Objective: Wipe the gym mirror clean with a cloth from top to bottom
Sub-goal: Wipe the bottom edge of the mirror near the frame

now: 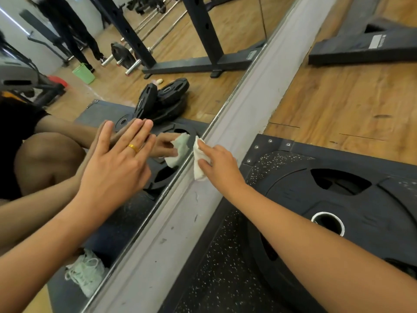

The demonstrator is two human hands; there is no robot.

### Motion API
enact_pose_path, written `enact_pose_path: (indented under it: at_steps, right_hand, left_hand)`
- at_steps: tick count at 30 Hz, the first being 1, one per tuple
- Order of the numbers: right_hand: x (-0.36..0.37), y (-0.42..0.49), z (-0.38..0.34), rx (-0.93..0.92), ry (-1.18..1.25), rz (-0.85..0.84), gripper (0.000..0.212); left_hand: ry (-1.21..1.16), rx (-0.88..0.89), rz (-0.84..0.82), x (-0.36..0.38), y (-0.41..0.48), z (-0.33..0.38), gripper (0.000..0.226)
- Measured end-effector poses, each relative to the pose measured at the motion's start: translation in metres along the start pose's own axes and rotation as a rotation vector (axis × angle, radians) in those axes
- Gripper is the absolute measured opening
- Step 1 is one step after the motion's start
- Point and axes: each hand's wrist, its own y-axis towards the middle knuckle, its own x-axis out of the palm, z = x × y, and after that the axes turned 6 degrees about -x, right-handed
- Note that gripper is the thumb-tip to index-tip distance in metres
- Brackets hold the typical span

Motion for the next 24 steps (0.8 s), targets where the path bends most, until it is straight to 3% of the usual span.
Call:
enact_pose_path:
  at_steps: [8,12,18,21,24]
  right_hand:
    - [-0.001,0.033,-0.029,0.032,0.346,0.223,0.06]
    - [0.01,0.039,-0.047,0.098,0.227,0.267,0.063]
    - [0.019,0.033,-0.077,0.353,0.029,0.193,0.061]
    - [0.025,0.025,-0.083,0.473,0.091,0.159,0.06]
    - [0.031,0.025,-0.079,0.441,0.223,0.323,0.057]
  left_hand:
    - [-0.008,0.007,-0.007,0.002,0.001,-0.002,0.063]
    - [-0.014,0.044,-0.004,0.008,-0.003,-0.005,0.064]
    - [-0.128,0.026,-0.082,0.001,-0.001,-0.008,0.063]
    - [-0.153,0.036,-0.141,-0.005,0.0,-0.009,0.067]
    - [-0.108,0.02,-0.123,-0.003,0.001,-0.006,0.073]
